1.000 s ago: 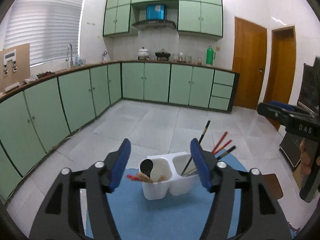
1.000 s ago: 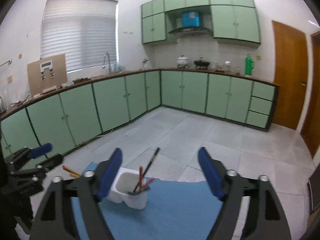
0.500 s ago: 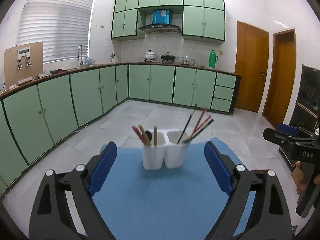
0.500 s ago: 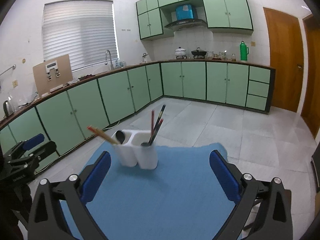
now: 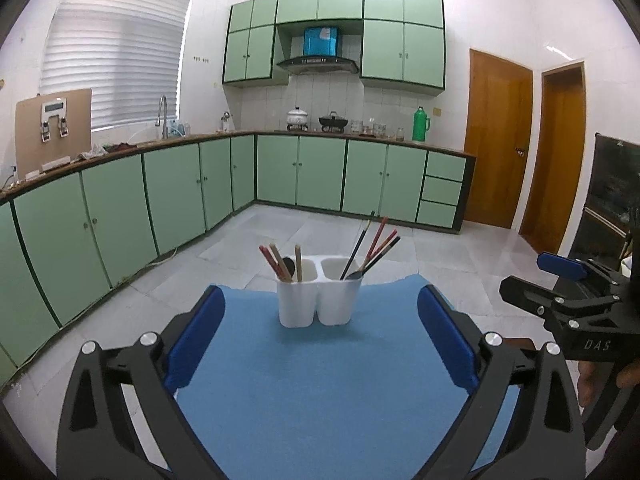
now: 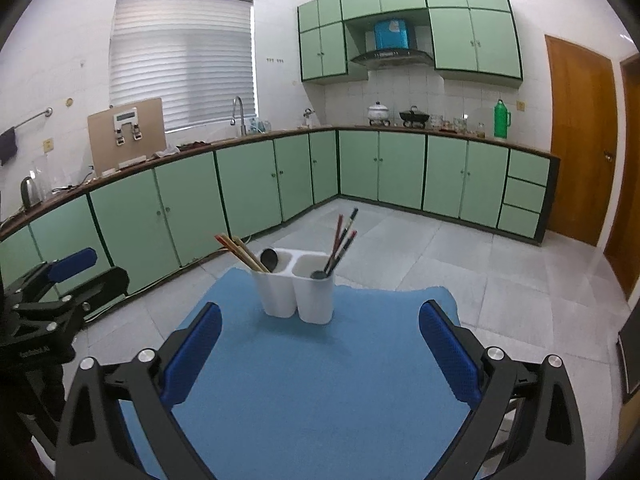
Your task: Organize utensils
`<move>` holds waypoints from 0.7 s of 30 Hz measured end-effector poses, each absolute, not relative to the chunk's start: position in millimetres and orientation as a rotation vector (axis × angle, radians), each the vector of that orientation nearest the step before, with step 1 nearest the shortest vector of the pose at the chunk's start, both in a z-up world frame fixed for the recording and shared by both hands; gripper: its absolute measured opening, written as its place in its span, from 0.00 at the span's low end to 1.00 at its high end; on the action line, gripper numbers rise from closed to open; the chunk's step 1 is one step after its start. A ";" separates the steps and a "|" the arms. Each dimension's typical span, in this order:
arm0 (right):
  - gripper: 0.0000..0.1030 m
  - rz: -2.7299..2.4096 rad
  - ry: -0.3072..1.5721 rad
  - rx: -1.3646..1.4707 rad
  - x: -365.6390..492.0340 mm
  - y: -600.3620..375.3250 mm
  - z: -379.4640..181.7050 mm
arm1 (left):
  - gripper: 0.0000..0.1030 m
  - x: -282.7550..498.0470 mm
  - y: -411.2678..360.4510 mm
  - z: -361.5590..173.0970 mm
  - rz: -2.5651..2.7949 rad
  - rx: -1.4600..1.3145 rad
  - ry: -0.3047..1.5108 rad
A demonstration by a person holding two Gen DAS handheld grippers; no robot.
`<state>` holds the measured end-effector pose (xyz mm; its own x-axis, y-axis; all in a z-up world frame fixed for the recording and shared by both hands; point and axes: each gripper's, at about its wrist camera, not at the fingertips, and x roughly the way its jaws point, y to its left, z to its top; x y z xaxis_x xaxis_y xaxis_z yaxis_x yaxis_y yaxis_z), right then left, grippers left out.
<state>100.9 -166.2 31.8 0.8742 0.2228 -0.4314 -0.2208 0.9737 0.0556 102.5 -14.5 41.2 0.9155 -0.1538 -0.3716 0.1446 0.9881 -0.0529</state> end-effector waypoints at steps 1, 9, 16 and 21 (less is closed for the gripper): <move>0.94 0.232 0.444 0.003 99.1 -166.6 33.9 | 0.92 99.1 -14.5 45.2 -0.150 -0.023 0.373; 0.94 0.234 0.397 -0.008 83.5 -164.5 52.7 | 0.92 81.1 -12.7 59.7 -0.124 -0.013 0.333; 0.94 0.241 0.368 -0.007 74.1 -164.0 63.9 | 0.92 64.4 -13.1 71.2 -0.119 -0.008 0.296; 0.94 0.246 0.341 -0.017 67.7 -161.2 74.0 | 0.92 53.8 -11.5 77.2 -0.116 -0.008 0.271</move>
<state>67.7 -161.2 74.0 0.9129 0.2355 -0.3335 -0.2414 0.9701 0.0244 53.8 -11.5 77.2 0.9570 -0.1153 -0.2663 0.1131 0.9933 -0.0238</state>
